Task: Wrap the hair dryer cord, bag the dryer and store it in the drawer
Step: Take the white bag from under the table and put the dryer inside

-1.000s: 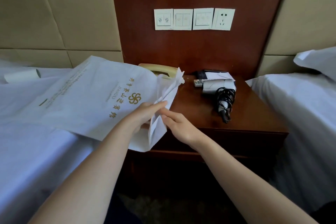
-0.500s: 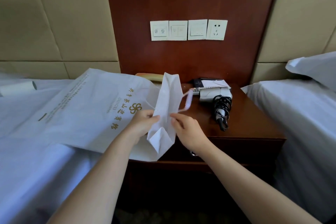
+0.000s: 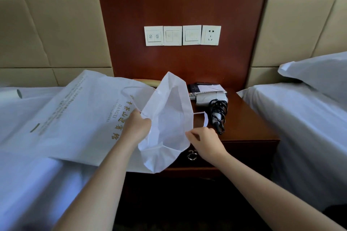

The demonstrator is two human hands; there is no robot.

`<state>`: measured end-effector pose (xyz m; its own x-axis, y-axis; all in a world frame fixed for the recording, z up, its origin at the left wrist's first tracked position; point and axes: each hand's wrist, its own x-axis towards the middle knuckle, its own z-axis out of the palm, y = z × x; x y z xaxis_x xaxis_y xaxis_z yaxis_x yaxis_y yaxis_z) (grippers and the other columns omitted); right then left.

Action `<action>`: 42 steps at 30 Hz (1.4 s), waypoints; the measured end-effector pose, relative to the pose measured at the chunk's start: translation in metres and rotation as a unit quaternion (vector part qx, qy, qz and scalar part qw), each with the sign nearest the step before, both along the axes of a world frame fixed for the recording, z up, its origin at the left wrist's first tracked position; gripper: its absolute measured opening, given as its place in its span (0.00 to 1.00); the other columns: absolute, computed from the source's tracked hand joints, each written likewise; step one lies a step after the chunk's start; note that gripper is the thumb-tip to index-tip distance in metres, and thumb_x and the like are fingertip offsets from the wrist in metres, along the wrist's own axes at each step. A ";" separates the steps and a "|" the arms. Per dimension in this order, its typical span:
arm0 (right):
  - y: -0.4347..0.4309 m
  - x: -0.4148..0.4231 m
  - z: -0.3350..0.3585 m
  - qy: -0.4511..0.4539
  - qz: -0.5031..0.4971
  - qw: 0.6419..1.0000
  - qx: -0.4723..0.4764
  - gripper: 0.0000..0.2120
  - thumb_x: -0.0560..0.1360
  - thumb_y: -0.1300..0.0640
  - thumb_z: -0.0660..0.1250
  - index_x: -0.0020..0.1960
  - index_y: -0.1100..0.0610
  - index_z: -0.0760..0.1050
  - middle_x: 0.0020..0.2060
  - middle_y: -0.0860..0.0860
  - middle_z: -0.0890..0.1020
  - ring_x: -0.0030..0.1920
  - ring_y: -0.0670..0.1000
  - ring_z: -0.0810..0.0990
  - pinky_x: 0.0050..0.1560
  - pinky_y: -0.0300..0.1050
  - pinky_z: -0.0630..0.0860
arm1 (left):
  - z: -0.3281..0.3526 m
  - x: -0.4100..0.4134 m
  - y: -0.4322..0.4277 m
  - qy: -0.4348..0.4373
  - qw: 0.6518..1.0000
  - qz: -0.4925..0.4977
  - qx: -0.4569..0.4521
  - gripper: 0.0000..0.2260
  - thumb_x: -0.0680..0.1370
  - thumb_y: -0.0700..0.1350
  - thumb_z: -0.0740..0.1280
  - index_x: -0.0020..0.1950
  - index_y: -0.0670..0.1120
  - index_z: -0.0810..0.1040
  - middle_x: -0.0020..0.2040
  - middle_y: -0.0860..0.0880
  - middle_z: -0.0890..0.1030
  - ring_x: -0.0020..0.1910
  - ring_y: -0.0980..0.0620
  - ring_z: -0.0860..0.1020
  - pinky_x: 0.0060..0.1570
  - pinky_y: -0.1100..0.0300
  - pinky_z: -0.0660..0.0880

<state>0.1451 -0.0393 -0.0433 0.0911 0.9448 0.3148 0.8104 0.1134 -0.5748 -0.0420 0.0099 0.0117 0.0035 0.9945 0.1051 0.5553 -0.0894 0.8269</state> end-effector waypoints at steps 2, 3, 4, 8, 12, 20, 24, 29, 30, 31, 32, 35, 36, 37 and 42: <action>-0.001 0.006 0.002 -0.012 -0.007 1.000 -0.020 0.20 0.78 0.51 0.58 0.31 0.61 0.65 0.26 0.57 0.70 0.28 0.54 0.69 0.31 0.46 0.65 | 0.001 -0.001 0.000 -0.022 1.000 0.002 0.008 0.05 0.76 0.43 0.59 0.42 0.43 0.70 0.40 0.46 0.75 0.41 0.45 0.73 0.38 0.56 0.66; -0.003 0.008 0.006 -0.023 -0.014 0.999 -0.035 0.20 0.77 0.50 0.57 0.33 0.62 0.68 0.28 0.58 0.75 0.30 0.56 0.75 0.33 0.47 0.71 | 0.000 -0.003 0.001 -0.027 1.000 -0.002 0.014 0.09 0.76 0.45 0.61 0.38 0.44 0.69 0.36 0.47 0.74 0.38 0.45 0.73 0.38 0.56 0.66; -0.005 0.009 0.012 -0.031 -0.021 0.998 -0.046 0.19 0.77 0.49 0.57 0.35 0.61 0.72 0.31 0.57 0.79 0.32 0.55 0.79 0.36 0.47 0.74 | 0.000 -0.005 0.001 -0.021 0.999 -0.007 0.023 0.12 0.76 0.47 0.62 0.35 0.44 0.68 0.34 0.47 0.73 0.35 0.46 0.72 0.36 0.56 0.65; -0.002 0.024 0.039 -0.012 -0.109 0.994 0.012 0.18 0.77 0.48 0.60 0.38 0.61 0.76 0.31 0.55 0.81 0.34 0.56 0.79 0.35 0.45 0.72 | -0.003 -0.012 0.003 0.049 0.996 -0.036 0.071 0.15 0.76 0.47 0.66 0.33 0.43 0.66 0.30 0.46 0.66 0.31 0.46 0.66 0.33 0.57 0.59; 0.024 0.056 0.048 0.083 -0.221 0.971 0.049 0.10 0.74 0.48 0.65 0.47 0.55 0.75 0.50 0.55 0.77 0.53 0.57 0.75 0.46 0.44 0.67 | -0.004 -0.014 0.006 0.086 0.991 -0.041 0.094 0.09 0.76 0.46 0.66 0.36 0.45 0.74 0.28 0.50 0.69 0.30 0.50 0.69 0.31 0.59 0.61; 0.078 0.080 0.049 0.302 -0.273 0.905 -0.120 0.44 0.69 0.45 0.72 0.73 0.62 0.52 0.69 0.60 0.66 0.67 0.61 0.68 0.63 0.55 0.69 | -0.006 -0.011 0.013 0.119 0.982 -0.097 0.107 0.09 0.74 0.37 0.60 0.47 0.49 0.76 0.37 0.49 0.77 0.38 0.43 0.75 0.37 0.56 0.70; 0.087 0.084 0.045 0.284 -0.287 0.905 -0.133 0.42 0.68 0.48 0.73 0.71 0.63 0.55 0.66 0.60 0.70 0.64 0.60 0.72 0.53 0.49 0.72 | -0.008 -0.008 0.021 0.101 0.987 -0.086 0.091 0.08 0.74 0.38 0.61 0.48 0.46 0.77 0.41 0.47 0.80 0.43 0.41 0.76 0.40 0.54 0.71; 0.087 0.089 0.038 0.254 -0.293 0.913 -0.128 0.30 0.65 0.46 0.73 0.60 0.62 0.70 0.50 0.56 0.77 0.48 0.56 0.76 0.45 0.45 0.75 | -0.004 -0.001 0.021 0.070 0.989 -0.088 0.096 0.15 0.75 0.37 0.61 0.31 0.50 0.66 0.26 0.52 0.67 0.28 0.50 0.66 0.28 0.59 0.59; 0.085 0.090 0.038 0.254 -0.295 0.913 -0.124 0.28 0.65 0.46 0.73 0.58 0.62 0.72 0.48 0.56 0.77 0.46 0.56 0.77 0.45 0.45 0.76 | -0.002 0.000 0.020 0.074 0.988 -0.086 0.101 0.17 0.76 0.39 0.62 0.29 0.51 0.63 0.25 0.52 0.64 0.27 0.51 0.64 0.28 0.59 0.58; 0.083 0.091 0.038 0.268 -0.293 0.910 -0.119 0.27 0.65 0.47 0.73 0.57 0.62 0.73 0.47 0.56 0.77 0.46 0.56 0.78 0.44 0.46 0.76 | -0.002 0.001 0.018 0.081 0.988 -0.082 0.105 0.18 0.77 0.40 0.62 0.29 0.51 0.62 0.25 0.53 0.63 0.26 0.52 0.62 0.28 0.58 0.57; 0.081 0.093 0.039 0.301 -0.291 0.901 -0.113 0.27 0.65 0.47 0.73 0.57 0.62 0.72 0.47 0.56 0.78 0.46 0.57 0.79 0.43 0.46 0.77 | -0.001 0.001 0.016 0.089 0.987 -0.078 0.108 0.18 0.77 0.42 0.62 0.28 0.51 0.62 0.25 0.53 0.63 0.26 0.52 0.62 0.28 0.58 0.57; 0.074 0.104 0.046 0.455 -0.256 0.848 -0.097 0.27 0.66 0.51 0.74 0.57 0.63 0.69 0.45 0.58 0.79 0.42 0.57 0.80 0.37 0.47 0.76 | -0.001 -0.002 0.011 0.143 0.978 -0.055 0.139 0.11 0.78 0.43 0.62 0.36 0.46 0.70 0.27 0.52 0.67 0.31 0.48 0.67 0.31 0.57 0.61; 0.068 0.107 0.050 0.494 -0.235 0.831 -0.099 0.26 0.66 0.51 0.74 0.57 0.63 0.68 0.43 0.57 0.79 0.39 0.56 0.79 0.34 0.45 0.75 | 0.001 -0.002 0.009 0.160 0.973 -0.049 0.156 0.09 0.78 0.43 0.61 0.39 0.43 0.72 0.29 0.51 0.68 0.33 0.46 0.68 0.33 0.57 0.62; 0.064 0.111 0.051 0.530 -0.216 0.813 -0.108 0.29 0.65 0.50 0.74 0.58 0.63 0.68 0.43 0.57 0.79 0.36 0.55 0.79 0.33 0.44 0.74 | 0.003 -0.001 0.008 0.171 0.970 -0.045 0.169 0.08 0.78 0.43 0.61 0.41 0.42 0.72 0.29 0.50 0.69 0.35 0.43 0.69 0.33 0.56 0.63; 0.040 0.119 0.045 0.637 -0.087 0.750 -0.153 0.18 0.72 0.48 0.62 0.54 0.61 0.72 0.38 0.53 0.74 0.34 0.52 0.75 0.30 0.47 0.77 | 0.020 0.008 0.003 0.238 0.955 -0.028 0.172 0.09 0.79 0.43 0.58 0.38 0.46 0.68 0.34 0.48 0.71 0.40 0.40 0.72 0.42 0.52 0.72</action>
<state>0.2645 0.0007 0.0017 0.2649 0.8940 -0.3615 -0.4325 -0.2249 -0.8731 -0.0344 0.0126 0.0314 0.1845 0.8982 0.3989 0.8480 -0.3507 0.3975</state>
